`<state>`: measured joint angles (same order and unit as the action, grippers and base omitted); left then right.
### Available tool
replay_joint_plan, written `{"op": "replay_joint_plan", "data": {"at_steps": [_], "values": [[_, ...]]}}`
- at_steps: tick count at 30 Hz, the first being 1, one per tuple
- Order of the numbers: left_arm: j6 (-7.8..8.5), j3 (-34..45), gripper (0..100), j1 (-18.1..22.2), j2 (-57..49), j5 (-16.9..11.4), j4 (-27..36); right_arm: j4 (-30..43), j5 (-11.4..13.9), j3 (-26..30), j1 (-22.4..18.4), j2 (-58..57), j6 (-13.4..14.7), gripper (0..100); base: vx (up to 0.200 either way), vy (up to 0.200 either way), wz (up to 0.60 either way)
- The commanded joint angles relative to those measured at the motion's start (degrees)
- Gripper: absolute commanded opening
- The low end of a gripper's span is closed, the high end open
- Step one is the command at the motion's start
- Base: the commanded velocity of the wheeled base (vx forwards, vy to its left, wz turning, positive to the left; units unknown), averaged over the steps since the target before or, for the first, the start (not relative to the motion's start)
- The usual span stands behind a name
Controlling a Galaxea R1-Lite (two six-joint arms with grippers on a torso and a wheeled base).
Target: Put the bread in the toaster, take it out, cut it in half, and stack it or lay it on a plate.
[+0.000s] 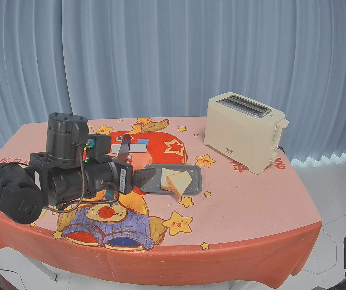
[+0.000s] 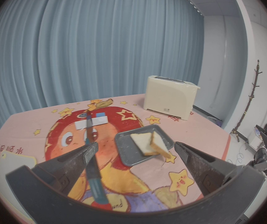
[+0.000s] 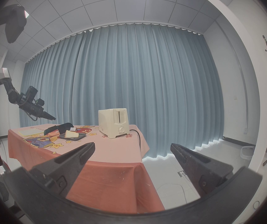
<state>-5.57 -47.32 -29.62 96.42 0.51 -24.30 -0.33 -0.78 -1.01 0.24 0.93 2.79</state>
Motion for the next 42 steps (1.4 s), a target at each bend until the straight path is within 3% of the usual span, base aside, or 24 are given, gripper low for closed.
{"op": "replay_joint_plan", "data": {"at_steps": [1,6,18,24,42], "values": [[-0.05,7.9,100,0.3,-8.2,4.8,-1.2,0.0,0.0,1.0,0.0,-0.9,0.0,100,0.000,0.000,0.00],[0.12,14.5,100,0.6,-12.8,4.9,-8.7,0.0,0.0,1.0,0.0,-0.9,0.0,100,0.000,0.000,0.00],[1.09,26.4,100,8.4,-17.8,5.6,-25.0,0.0,0.0,1.0,0.0,-0.9,0.0,100,0.000,0.000,0.00],[3.64,30.0,100,14.7,-24.3,5.6,-25.2,0.0,0.0,1.0,0.0,-0.9,0.0,100,0.000,0.000,0.00],[3.81,42.9,100,15.6,-45.3,7.7,-24.4,0.0,0.0,1.0,0.0,-0.9,0.0,100,0.000,0.000,0.00]]}}
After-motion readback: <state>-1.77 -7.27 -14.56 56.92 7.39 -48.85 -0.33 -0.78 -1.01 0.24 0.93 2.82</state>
